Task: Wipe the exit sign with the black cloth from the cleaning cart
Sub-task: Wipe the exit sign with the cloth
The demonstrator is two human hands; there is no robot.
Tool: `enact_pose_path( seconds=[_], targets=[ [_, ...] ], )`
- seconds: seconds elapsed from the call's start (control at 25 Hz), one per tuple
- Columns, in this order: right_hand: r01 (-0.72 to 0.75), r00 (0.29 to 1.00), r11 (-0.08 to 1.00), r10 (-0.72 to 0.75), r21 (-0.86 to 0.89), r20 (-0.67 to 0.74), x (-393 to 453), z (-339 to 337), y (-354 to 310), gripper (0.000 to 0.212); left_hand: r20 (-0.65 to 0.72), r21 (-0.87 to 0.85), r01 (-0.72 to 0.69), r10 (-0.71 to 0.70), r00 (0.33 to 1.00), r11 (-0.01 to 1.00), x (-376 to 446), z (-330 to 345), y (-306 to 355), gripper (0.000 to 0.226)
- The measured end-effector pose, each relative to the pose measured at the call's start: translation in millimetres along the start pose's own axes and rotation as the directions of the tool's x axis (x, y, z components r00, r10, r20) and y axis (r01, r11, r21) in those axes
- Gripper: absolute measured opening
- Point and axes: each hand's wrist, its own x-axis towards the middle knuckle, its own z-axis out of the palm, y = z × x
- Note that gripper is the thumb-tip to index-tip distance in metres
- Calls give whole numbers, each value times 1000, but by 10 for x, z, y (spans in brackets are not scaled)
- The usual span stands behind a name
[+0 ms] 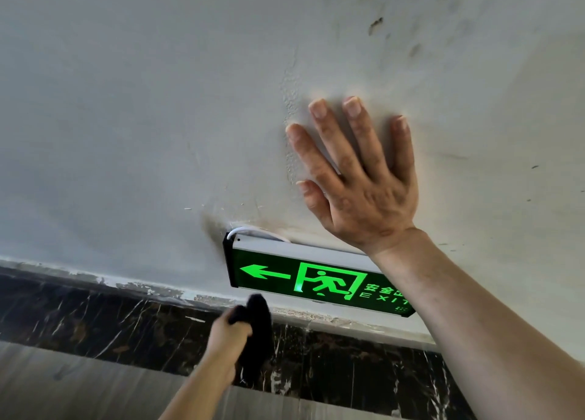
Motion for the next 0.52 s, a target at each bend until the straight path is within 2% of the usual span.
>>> enact_pose_path(
  seconds=[0.08,0.16,0.32,0.4,0.52],
  targets=[
    [-2,1000,1000,2,6,25,3,-20,-5,62,92,-71,121,-114,989,990,-144,151,-196,39],
    [-5,999,1000,4,19,52,11,-38,-7,62,153,-179,145,-118,981,973,-284,207,-306,43],
    [-21,997,998,17,57,82,53,-112,-4,61,135,-348,38,10,991,937,-633,49,-272,37],
    [-30,994,997,22,71,107,67,-167,-10,60,151,-463,19,57,987,886,-818,-61,-185,38],
    [-42,979,990,14,132,205,125,-288,-1,58,202,-568,-17,159,966,823,-1106,-197,-26,44]
  ],
)
